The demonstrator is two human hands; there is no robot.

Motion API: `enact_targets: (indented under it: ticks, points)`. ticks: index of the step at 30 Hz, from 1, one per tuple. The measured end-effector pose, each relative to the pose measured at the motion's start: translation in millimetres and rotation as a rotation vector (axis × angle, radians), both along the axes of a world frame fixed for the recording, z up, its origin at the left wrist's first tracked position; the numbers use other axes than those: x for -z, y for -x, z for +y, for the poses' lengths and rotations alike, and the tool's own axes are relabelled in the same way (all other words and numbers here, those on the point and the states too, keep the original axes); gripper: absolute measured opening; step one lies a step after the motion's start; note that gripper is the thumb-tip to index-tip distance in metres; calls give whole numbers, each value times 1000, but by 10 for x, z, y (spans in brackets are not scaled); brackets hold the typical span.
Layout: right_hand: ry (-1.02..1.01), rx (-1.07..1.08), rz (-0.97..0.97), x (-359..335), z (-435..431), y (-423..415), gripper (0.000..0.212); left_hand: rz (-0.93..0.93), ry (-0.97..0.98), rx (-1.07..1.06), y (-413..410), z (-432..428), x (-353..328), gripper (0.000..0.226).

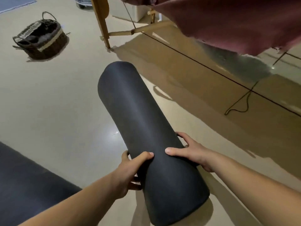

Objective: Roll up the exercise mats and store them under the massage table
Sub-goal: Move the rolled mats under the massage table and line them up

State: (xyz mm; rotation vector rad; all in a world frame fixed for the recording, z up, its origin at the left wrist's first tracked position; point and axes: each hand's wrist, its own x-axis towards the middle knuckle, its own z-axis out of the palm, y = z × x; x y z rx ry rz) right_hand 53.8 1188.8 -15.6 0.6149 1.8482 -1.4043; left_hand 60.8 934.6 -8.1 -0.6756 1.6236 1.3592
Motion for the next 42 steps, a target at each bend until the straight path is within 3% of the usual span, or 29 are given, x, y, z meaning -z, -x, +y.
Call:
enact_targets:
  ticks: [7,12,20,22,26,29,31,34,37,39,42]
  points:
    - [-95,206,-77,-39,636,-1005,121,-93,-133,225,-344,660,49,118]
    - [-105,310,-120,67,836,-1305,119,-11,-69,270,-511,1041,158,137]
    - [-12,434,-75,180,745,-1824,108,68,69,426,-827,1152,-66,132]
    - [80,487,-126,228,745,-2189,101,69,119,500,-1008,1138,-115,125]
    - [233,497,-162,234,1110,-2689,92,218,127,675,-1181,1224,-77,70]
    - [-68,521,135,58,1460,-2665,74,413,158,774,-1215,1500,7,84]
    - [-243,427,311,-131,1527,-2571,67,490,199,862,-1291,1745,-7,81]
    - [-390,297,322,-197,1470,-2558,85,628,254,1026,-1434,2086,-104,54]
    - [-481,359,250,-52,1559,-2652,97,718,279,1113,-1421,2349,-165,34]
    - [-526,383,246,-32,1716,-2747,90,668,334,1089,-1349,2540,-277,52]
    - [-657,337,371,-78,1866,-2875,57,445,349,875,-1399,2793,-430,100]
